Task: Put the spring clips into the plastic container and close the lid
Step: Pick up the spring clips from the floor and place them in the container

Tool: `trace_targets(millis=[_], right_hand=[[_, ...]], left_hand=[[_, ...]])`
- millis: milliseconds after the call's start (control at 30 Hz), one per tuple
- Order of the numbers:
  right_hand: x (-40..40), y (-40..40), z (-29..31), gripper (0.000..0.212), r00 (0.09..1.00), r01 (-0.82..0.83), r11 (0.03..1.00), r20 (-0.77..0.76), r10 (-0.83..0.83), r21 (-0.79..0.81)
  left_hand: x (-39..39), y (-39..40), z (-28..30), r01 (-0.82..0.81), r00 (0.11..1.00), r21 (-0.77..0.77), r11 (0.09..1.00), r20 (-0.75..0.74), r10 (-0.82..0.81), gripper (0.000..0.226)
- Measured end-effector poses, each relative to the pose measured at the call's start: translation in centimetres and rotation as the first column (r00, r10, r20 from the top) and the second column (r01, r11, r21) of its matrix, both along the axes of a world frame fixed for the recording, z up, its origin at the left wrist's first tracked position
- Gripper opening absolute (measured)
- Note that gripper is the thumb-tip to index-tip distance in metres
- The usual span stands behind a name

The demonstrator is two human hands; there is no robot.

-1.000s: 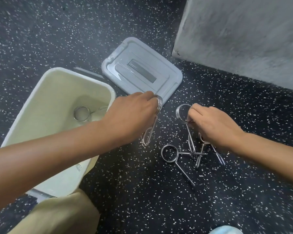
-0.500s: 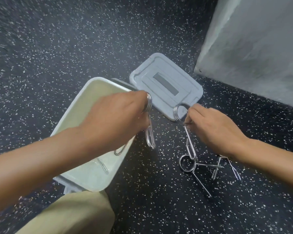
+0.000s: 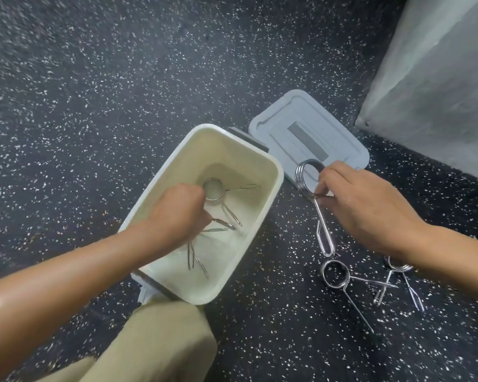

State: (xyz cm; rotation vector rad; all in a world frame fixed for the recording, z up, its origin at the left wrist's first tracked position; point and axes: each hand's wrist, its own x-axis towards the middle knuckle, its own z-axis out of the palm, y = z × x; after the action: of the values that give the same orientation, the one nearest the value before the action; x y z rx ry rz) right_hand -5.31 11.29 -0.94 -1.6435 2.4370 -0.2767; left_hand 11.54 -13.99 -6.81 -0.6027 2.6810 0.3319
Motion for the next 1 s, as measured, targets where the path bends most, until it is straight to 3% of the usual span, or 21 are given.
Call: trace_targets(millis=[200, 333, 500, 700, 867, 1000], right_hand=[[0.1, -0.4, -0.3, 0.013, 1.000, -0.010, 1.000, 0.001, 0.010, 0.002], [0.1, 0.0, -0.8, 0.013, 1.000, 0.003, 1.000, 0.011, -0.003, 0.006], [0.2, 0.4, -1.1, 0.012, 1.000, 0.008, 1.000, 0.023, -0.008, 0.005], [0.6, -0.3, -0.8, 0.011, 1.000, 0.001, 1.000, -0.008, -0.001, -0.011], [0.7, -2.5, -0.3, 0.013, 0.999, -0.021, 0.997, -0.031, 0.018, -0.079], [0.7, -5.6, -0.3, 0.011, 0.995, -0.090, 0.988, -0.064, 0.082, -0.129]], left_hand=[[0.9, 0.2, -4.3, -0.042, 0.978, 0.015, 0.999, 0.206, 0.038, 0.042], [1.0, 0.5, -5.6, -0.096, 0.963, 0.027, 0.995, 0.255, 0.087, 0.031], [0.7, 0.7, -5.6, -0.110, 0.960, 0.024, 0.994, 0.262, 0.100, 0.020], [1.4, 0.5, -5.6, -0.132, 0.956, 0.023, 0.991, 0.266, 0.121, 0.032], [1.8, 0.6, -5.1, -0.107, 0.965, 0.054, 0.993, 0.245, 0.091, 0.012], [2.1, 0.5, -4.5, -0.108, 0.973, 0.063, 0.992, 0.210, 0.093, 0.029]])
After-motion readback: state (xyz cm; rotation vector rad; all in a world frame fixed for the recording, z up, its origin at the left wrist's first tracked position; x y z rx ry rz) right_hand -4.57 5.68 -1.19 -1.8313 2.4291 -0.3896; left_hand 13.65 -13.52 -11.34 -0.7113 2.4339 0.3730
